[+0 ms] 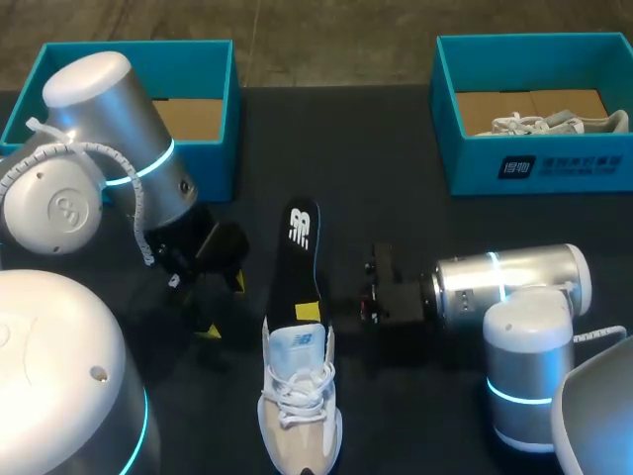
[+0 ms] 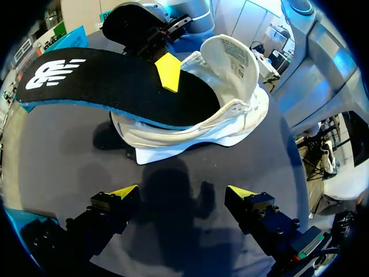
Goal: Take the shoe out of the shoebox, open the shoe tongue, remove and reinsert the insole, then place the shoe into the shoebox
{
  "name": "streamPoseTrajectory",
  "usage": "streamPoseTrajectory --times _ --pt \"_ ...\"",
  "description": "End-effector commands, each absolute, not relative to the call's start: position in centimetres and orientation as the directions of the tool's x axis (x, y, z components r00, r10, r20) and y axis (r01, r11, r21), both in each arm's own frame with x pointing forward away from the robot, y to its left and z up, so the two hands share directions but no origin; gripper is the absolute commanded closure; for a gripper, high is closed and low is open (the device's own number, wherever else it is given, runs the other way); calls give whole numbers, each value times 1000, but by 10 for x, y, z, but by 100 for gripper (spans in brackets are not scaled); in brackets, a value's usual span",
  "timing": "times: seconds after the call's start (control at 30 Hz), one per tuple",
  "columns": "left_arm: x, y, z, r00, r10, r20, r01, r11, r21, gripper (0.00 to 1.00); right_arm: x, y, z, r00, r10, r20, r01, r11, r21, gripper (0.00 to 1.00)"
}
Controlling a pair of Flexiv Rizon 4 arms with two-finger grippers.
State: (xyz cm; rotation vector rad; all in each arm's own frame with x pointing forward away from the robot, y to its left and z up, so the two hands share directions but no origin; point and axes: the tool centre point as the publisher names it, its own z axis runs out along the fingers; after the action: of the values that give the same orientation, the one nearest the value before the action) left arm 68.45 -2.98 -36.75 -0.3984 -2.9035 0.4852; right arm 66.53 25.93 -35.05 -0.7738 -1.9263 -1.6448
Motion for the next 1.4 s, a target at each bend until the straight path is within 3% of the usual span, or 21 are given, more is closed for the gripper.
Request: streamPoseTrajectory --times 0.03,0.53,0.57,0.6,0.7,0.93,1.4 --pt "683 -28 -368 -950 288 119 233 910 -342 0 660 261 -358 -717 106 689 697 123 706 100" --pt "683 -28 -368 -950 288 119 233 910 -342 0 650 262 -359 -735 92 671 678 98 729 100" --pt "683 -28 -368 -950 288 119 233 910 -342 0 651 263 -358 -737 88 670 675 102 730 81" --pt "683 -28 -368 -950 288 119 233 910 -342 0 651 264 -357 -738 87 669 675 107 730 71" --pt "683 -28 -368 -950 288 119 233 910 -342 0 653 265 -355 -739 86 669 674 115 730 67" --pt "683 -28 -368 -950 288 119 233 910 -342 0 661 270 -346 -749 79 658 662 140 737 73" --pt "683 -28 -368 -950 288 119 233 910 -342 0 674 272 -331 -774 75 628 631 177 756 71"
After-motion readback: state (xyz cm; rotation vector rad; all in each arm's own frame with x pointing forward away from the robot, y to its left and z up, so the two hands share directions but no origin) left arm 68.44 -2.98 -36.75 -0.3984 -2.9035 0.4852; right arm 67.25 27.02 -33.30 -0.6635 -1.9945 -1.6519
